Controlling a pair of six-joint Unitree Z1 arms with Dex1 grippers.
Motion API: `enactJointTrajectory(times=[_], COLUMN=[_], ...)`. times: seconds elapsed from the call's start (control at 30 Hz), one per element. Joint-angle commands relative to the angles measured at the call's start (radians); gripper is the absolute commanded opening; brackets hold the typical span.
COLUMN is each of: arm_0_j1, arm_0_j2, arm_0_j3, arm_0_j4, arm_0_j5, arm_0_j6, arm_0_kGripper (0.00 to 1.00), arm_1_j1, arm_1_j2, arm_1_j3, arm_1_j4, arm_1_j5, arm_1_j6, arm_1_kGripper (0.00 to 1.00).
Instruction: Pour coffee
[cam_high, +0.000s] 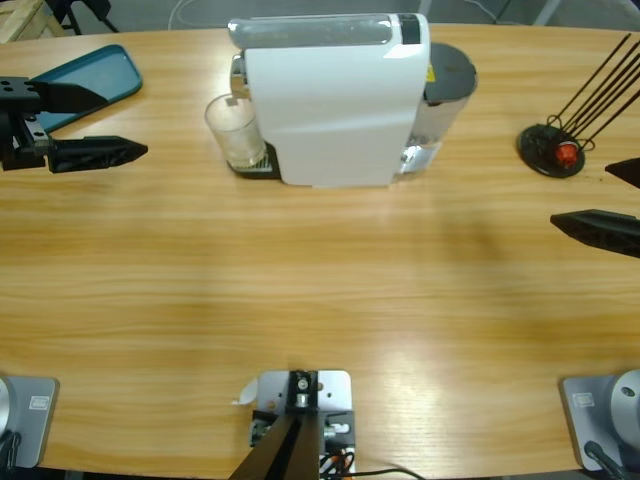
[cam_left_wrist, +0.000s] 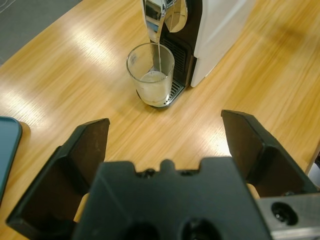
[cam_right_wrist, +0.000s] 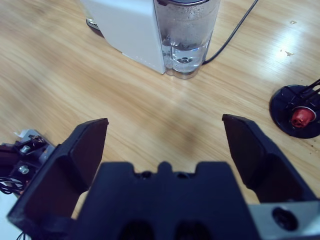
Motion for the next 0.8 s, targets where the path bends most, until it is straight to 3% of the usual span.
enactJointTrajectory(times=[0.03,0.23,0.5,0.67,0.8], arm_0_j1=[-0.008,0.053,0.165,0.246,0.267], arm_0_j2=[-0.015,0.038,0.222,0.35,0.4], arm_0_j3=[0.052,0.053,0.036,-0.003,-0.03], arm_0_j4=[-0.075,-0.124,-0.223,-0.211,-0.217], arm_0_j5=[-0.022,-0.134,-0.24,-0.443,-0.474], arm_0_j6=[0.095,0.117,0.282,0.428,0.486], arm_0_kGripper=[0.968,0.968,0.968,0.968,0.968], arm_1_j1=[-0.015,-0.015,-0.014,-0.015,-0.015], arm_1_j2=[0.051,0.063,0.077,0.092,0.122], arm_1_j3=[0.021,0.018,0.016,0.004,-0.006], arm_1_j4=[-0.008,-0.006,-0.007,0.005,0.011], arm_1_j5=[-0.005,-0.005,-0.003,0.003,0.004], arm_1_j6=[0.013,0.018,0.018,0.022,0.024], arm_1_kGripper=[1.0,1.0,1.0,1.0,1.0])
